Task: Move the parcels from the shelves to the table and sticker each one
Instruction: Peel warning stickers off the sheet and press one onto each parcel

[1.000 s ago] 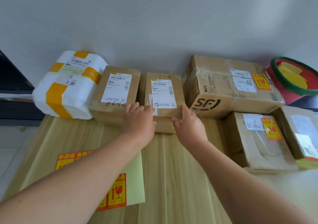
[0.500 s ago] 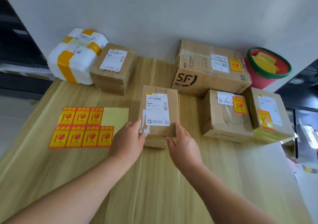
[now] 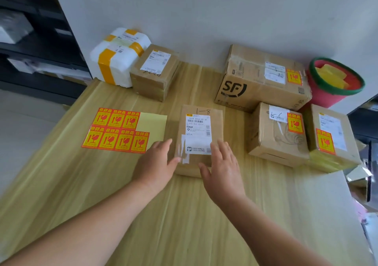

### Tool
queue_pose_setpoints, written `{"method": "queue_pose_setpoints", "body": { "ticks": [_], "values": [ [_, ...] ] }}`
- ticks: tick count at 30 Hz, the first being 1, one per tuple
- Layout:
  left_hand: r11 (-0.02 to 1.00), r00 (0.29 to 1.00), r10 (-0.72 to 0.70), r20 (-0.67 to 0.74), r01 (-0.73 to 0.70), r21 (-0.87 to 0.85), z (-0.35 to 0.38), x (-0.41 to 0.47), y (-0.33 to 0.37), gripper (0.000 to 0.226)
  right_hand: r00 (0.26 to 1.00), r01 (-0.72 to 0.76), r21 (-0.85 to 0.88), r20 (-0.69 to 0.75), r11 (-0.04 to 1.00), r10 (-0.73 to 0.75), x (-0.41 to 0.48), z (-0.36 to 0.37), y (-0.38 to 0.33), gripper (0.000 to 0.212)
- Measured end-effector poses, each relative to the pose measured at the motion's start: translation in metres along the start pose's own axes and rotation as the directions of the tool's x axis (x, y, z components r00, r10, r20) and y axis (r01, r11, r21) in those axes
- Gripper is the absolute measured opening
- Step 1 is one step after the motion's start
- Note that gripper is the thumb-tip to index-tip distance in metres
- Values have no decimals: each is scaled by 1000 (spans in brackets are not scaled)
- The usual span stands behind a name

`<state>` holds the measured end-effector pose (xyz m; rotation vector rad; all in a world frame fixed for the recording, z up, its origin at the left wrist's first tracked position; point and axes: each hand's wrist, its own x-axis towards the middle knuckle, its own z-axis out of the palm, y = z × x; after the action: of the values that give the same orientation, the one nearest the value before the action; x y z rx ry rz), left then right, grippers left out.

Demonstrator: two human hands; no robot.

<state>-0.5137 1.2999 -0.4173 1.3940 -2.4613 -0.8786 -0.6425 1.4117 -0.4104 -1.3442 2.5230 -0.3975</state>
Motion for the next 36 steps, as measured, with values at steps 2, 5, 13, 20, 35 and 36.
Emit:
{"method": "queue_pose_setpoints", "body": {
  "ticks": [2,5,13,20,35,36],
  "values": [
    [1000,999,-25,-42,26,10,-12,7,-14,58,997,80,-2,-13,997,-80,5,2,-20,64],
    [995,991,-93,-97,97,39,-35,25,-46,55,983,181,51,-13,982,-181,17,8,-58,63],
    [966,985,-161,-55,169,198,-88,87,-123,58,974,162,117,139,980,-177,71,55,-140,62],
    [892,961,33,274,-152,426,-86,143,-154,93,969,-38,-20,243,999,41,131,91,-152,66],
    [854,894,70,443,-283,436,-56,186,-184,102,961,-131,-6,244,991,128,166,140,-154,61],
    [859,895,69,440,-277,430,-56,186,-183,103,973,-118,25,202,993,111,164,139,-158,55]
  ]
}}
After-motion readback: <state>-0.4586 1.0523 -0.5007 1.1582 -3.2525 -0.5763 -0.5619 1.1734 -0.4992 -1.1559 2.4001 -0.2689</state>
